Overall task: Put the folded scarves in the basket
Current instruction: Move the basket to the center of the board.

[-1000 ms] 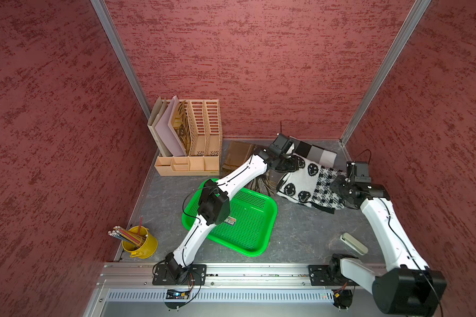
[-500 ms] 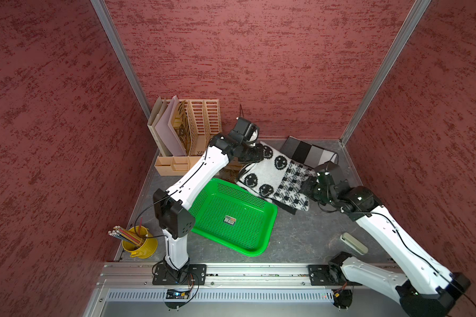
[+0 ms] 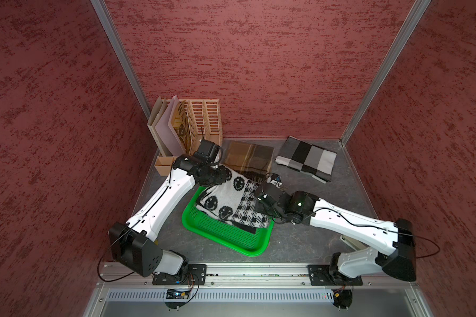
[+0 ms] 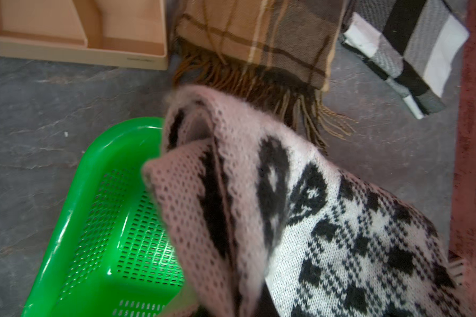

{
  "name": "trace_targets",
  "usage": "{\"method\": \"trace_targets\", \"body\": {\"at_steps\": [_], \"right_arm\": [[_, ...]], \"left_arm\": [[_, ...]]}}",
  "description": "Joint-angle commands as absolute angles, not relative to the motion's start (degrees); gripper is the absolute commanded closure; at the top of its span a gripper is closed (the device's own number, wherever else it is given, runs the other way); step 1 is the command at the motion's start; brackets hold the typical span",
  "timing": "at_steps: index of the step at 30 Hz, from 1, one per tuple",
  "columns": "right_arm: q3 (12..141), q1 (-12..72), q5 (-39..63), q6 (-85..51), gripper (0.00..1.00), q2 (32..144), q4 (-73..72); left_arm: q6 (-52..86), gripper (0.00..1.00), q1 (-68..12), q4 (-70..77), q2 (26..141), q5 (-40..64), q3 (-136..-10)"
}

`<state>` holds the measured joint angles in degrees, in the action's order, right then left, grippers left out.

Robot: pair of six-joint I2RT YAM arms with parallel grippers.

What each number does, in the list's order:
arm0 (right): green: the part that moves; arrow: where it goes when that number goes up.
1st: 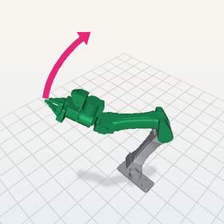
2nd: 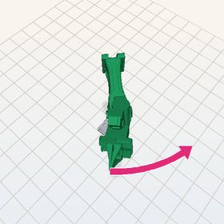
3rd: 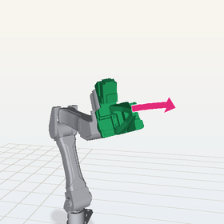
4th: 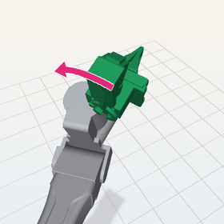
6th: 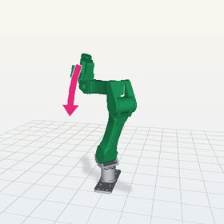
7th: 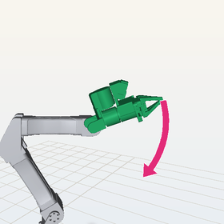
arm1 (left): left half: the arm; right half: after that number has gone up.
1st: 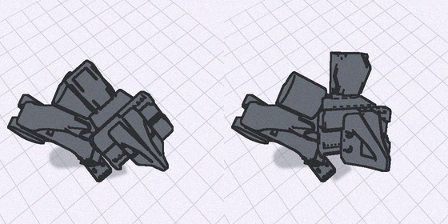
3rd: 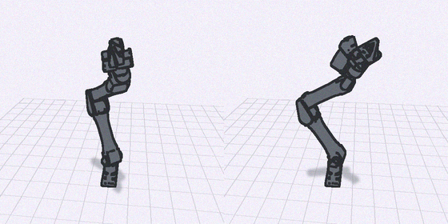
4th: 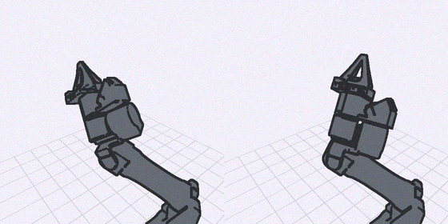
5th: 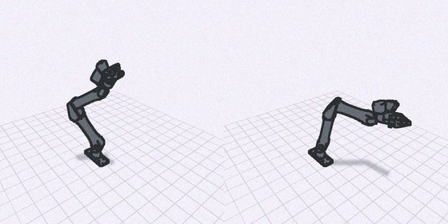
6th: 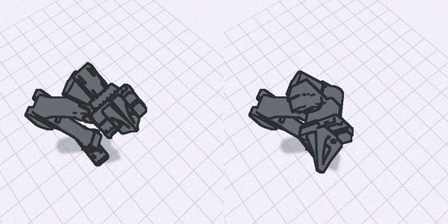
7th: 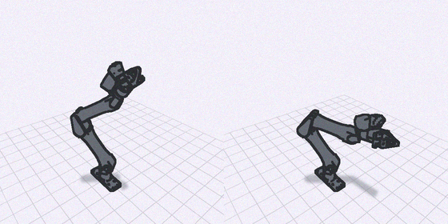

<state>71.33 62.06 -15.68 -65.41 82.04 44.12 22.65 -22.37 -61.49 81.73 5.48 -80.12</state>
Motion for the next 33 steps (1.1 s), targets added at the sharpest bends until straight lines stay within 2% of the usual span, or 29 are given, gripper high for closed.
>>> {"method": "trace_targets", "body": {"at_steps": [1, 17, 33], "right_arm": [[73.43, 63.86, -16.04, -67.45, 1.00, 83.14, 40.12], [70.97, 67.84, -15.31, -71.69, 1.00, 88.64, 40.08], [67.85, 67.54, -17.08, -73.41, 1.00, 94.26, 42.11]], "left_arm": [[21.23, 1.00, -20.93, -57.93, 80.57, 2.20, -77.26], [20.32, 1.00, -19.87, -55.48, 83.97, -1.57, -71.47], [21.01, 1.00, -21.13, -46.49, 90.80, -4.30, -62.36]]}}
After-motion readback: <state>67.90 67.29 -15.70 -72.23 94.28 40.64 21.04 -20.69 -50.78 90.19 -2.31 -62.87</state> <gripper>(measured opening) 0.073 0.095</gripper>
